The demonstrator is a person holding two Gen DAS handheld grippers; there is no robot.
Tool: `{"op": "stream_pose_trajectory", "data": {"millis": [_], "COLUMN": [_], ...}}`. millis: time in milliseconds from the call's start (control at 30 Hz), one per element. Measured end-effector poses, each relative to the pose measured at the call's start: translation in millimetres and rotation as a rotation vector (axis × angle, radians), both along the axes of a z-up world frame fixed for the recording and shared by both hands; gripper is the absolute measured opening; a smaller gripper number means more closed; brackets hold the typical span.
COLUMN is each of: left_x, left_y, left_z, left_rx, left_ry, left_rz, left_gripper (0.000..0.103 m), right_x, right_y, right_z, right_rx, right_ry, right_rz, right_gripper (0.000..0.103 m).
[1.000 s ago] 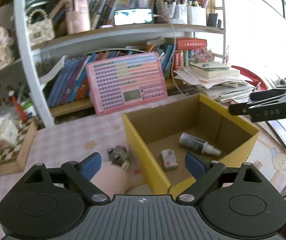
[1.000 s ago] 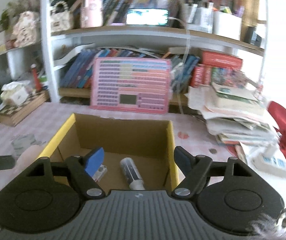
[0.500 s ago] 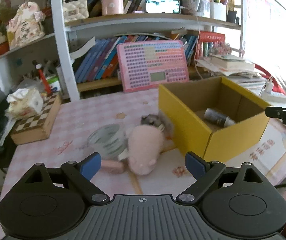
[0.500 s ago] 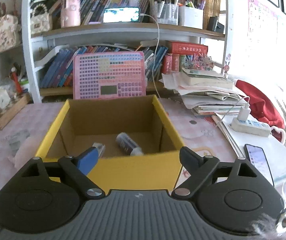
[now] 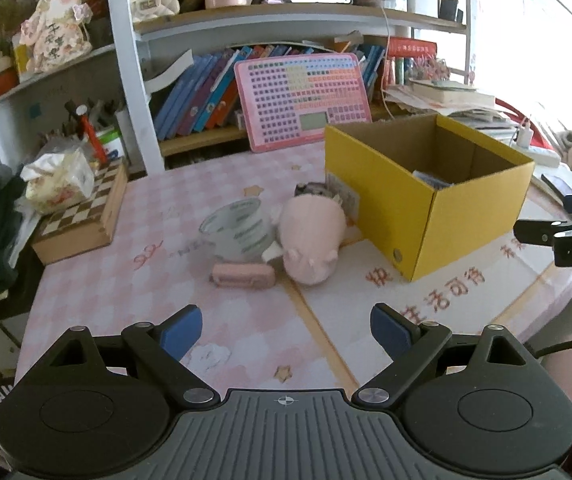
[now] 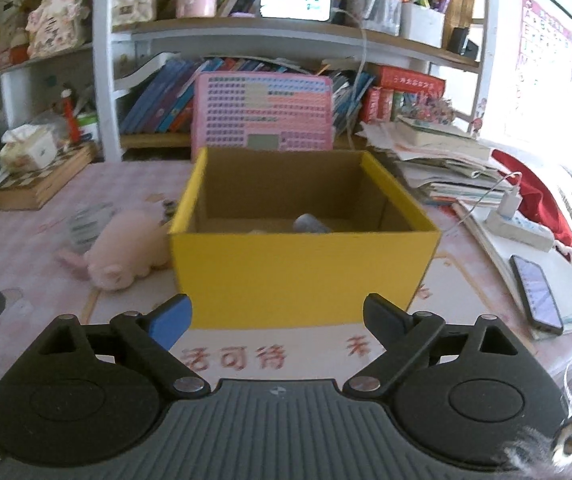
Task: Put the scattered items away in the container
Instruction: 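Withdraw both tools from the yellow box back toward the table items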
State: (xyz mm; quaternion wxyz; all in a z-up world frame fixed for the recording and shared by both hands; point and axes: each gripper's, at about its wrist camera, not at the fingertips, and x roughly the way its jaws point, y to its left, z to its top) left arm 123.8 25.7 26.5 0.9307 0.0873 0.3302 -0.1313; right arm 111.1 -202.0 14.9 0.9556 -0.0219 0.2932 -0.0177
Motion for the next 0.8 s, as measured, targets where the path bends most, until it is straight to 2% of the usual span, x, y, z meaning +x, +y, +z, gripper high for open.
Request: {"op": "stream_pose_trajectory", "data": {"millis": [367,800], "left_x": [-21,-30], "left_y": [34,61], "left_z": [-13,-19], "left_rx": [-0.009,-0.031], "left_ry": [0.048,0.079], "left_rz": [0.001,0.027], "left_gripper": [0.093,0.093], "right_x": [-15,-17], "right_y": [58,104], "right_z": [-13,-16], "right_rx": [-0.027,-0.076], "right_ry": [0.069,0.086], "right_rz": [0.118,0.277], "right_gripper": [0.094,0.094]}}
